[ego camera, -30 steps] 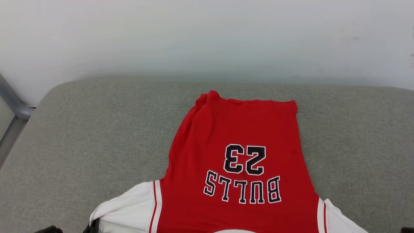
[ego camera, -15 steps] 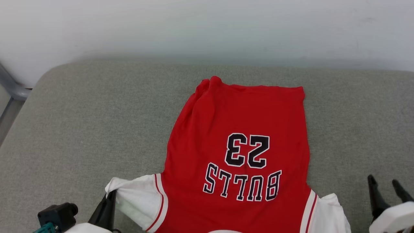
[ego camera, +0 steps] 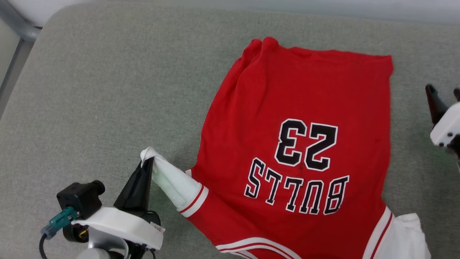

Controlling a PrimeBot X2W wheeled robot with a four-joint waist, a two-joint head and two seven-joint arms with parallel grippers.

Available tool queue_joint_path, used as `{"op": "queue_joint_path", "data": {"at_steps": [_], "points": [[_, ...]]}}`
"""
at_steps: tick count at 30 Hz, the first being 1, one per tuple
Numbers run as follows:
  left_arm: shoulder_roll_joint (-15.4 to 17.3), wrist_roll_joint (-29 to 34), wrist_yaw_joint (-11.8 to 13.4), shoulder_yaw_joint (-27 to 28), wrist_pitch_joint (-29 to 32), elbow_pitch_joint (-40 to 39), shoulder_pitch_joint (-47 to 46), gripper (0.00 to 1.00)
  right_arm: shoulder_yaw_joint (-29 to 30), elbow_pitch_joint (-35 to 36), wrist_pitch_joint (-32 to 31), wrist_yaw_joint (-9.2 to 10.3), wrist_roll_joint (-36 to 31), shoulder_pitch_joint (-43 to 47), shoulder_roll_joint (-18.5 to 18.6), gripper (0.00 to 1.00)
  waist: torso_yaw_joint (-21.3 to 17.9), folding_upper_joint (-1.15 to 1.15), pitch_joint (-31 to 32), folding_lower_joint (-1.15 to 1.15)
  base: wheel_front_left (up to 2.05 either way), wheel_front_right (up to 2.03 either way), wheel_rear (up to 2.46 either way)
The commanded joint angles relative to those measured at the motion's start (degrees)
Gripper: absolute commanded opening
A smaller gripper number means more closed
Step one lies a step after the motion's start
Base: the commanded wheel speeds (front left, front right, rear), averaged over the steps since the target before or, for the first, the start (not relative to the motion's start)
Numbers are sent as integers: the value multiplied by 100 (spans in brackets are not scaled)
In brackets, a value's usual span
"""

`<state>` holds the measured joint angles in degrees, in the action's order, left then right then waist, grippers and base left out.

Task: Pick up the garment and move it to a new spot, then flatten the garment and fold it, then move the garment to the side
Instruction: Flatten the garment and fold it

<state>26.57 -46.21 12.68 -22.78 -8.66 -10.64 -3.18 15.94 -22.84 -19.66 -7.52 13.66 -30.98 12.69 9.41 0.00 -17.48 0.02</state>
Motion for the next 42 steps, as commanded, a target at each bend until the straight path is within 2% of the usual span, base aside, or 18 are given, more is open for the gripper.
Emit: {"op": "queue_joint_path", "data": {"at_steps": [1, 4, 11, 15, 18, 19, 20, 26, 31, 37, 42], "points": [[-56, 19, -70, -25, -71, 64, -181, 0, -79, -124, -176, 5, 8, -358, 123, 100, 310, 0, -428, -2, 0, 0, 0], [-158, 53, -224, -94, -161, 229, -400, 0, -298, -431, -739, 5, 19, -999, 288, 100, 458, 0, -684, -2, 0, 0, 0], [-396, 56, -517, -210, -324, 606, -809, 0, -639, -985, -1436, 4, -89, -1971, 526, 100, 769, 0, -1125, -2, 0, 0, 0], [-495, 29, -633, -239, -382, 779, -925, 0, -768, -1362, -1972, 4, -86, -2085, 546, 100, 863, 0, -1228, -2, 0, 0, 0], [-538, 8, -680, -240, -423, 912, -940, 0, -731, -1789, -2696, 4, -84, -1911, 497, 100, 891, 0, -1233, -2, 0, 0, 0], [-553, 2, -694, -240, -434, 951, -946, 0, -729, -1851, -2871, 5, -111, -1864, 472, 21, 897, 0, -1226, -2, 0, 0, 0], [-602, -24, -719, -211, -474, 1057, -939, 0, -626, -1846, -3099, 4, -148, -1818, 412, 0, 897, 0, -1140, -2, 0, 0, 0], [-523, -12, -714, -231, -437, 1248, -830, 0, -666, -1372, -2938, 5, -235, -1892, 630, 0, 767, 0, -745, -2, 0, 0, 0], [-401, -35, -625, -158, -412, 1345, -637, 0, -942, -679, -2855, 7, -65, -1554, 931, 0, 511, 0, -255, -2, 0, 0, 0], [-203, -98, -422, -30, -328, 1314, -282, 0, -1015, 408, -2987, 6, 323, -405, 1242, 0, 81, 0, 331, -2, 0, 0, 0], [-39, -168, -238, 61, -233, 1224, 38, 0, -582, 1370, -3094, 6, 527, 995, 1253, 0, -246, 0, 725, -2, 0, 0, 0]]}}
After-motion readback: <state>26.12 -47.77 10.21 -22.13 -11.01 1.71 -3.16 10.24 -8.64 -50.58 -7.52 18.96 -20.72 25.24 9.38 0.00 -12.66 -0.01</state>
